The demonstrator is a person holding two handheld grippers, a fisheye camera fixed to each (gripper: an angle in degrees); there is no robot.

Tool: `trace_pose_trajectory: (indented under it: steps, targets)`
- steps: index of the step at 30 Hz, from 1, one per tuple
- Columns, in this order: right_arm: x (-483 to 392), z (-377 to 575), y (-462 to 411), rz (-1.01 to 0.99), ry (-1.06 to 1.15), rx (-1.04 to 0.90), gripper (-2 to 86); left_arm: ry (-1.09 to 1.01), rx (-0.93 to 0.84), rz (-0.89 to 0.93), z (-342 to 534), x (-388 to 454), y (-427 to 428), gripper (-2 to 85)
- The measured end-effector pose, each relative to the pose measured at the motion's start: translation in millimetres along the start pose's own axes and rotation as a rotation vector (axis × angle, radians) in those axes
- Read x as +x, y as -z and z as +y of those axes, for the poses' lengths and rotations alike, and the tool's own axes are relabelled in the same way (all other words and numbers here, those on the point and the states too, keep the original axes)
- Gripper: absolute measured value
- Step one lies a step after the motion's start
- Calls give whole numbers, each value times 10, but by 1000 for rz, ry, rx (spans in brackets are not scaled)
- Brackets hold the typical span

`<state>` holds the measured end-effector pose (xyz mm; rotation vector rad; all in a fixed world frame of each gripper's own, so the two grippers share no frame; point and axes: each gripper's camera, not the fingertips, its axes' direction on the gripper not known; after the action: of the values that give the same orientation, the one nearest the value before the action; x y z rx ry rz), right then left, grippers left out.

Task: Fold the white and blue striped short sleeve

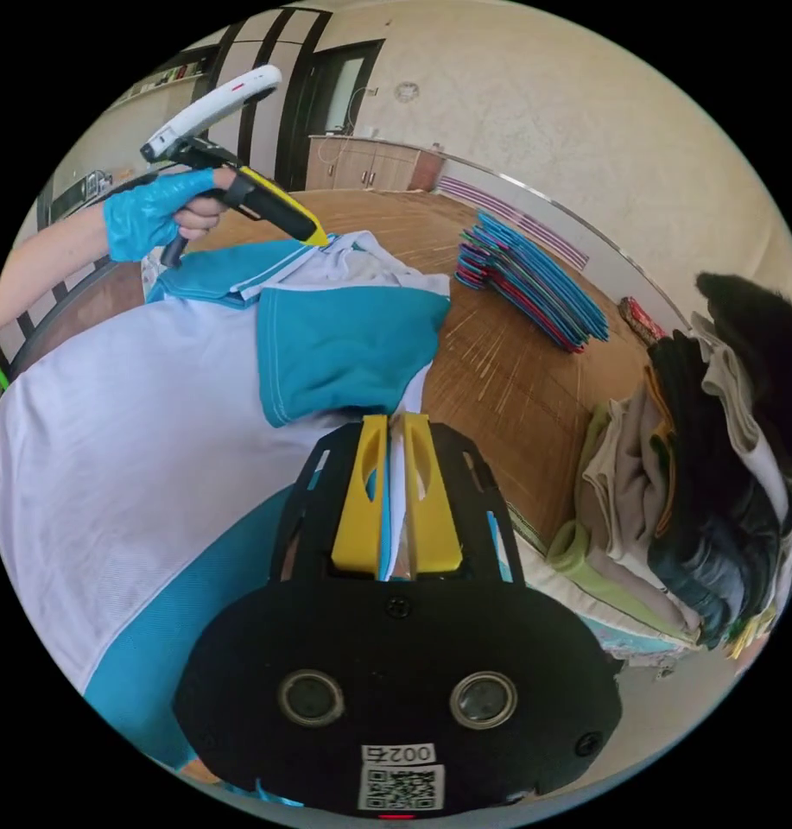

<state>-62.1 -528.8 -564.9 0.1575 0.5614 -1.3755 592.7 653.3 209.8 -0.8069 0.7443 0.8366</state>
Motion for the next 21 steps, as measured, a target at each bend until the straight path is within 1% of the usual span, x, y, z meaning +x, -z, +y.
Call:
trace_pose_trajectory:
  steps: [3,5,7,10,13,16,19,21]
  targets:
    - [95,144,-10,36,-57,9,34,-33,0,42,-318,35,-207,20]
    - [159,207,-38,18,-74,-2,42,-53,-1,82,-500,68,-344,29]
    - [215,232,-37,-10,-77,4,59,-29,-13,133,-711,75,-545,45]
    - [290,230,-35,-23,-62,12,74,15,-34,140,-914,56,-779,52]
    - [333,214,-63,-35,-41,24,69,59,-61,92,-1041,19,-973,44]
    - [367,210,-112,-30,-32,32,46,53,-80,94,-1116,13,-1110,24]
    - [412,228,-97,-30,-40,58,30,14,-59,131,-1189,44,-1127,-4]
    - [468,271,-56,27,-78,89,19,-11,-30,98,-1251,82,-1081,-7]
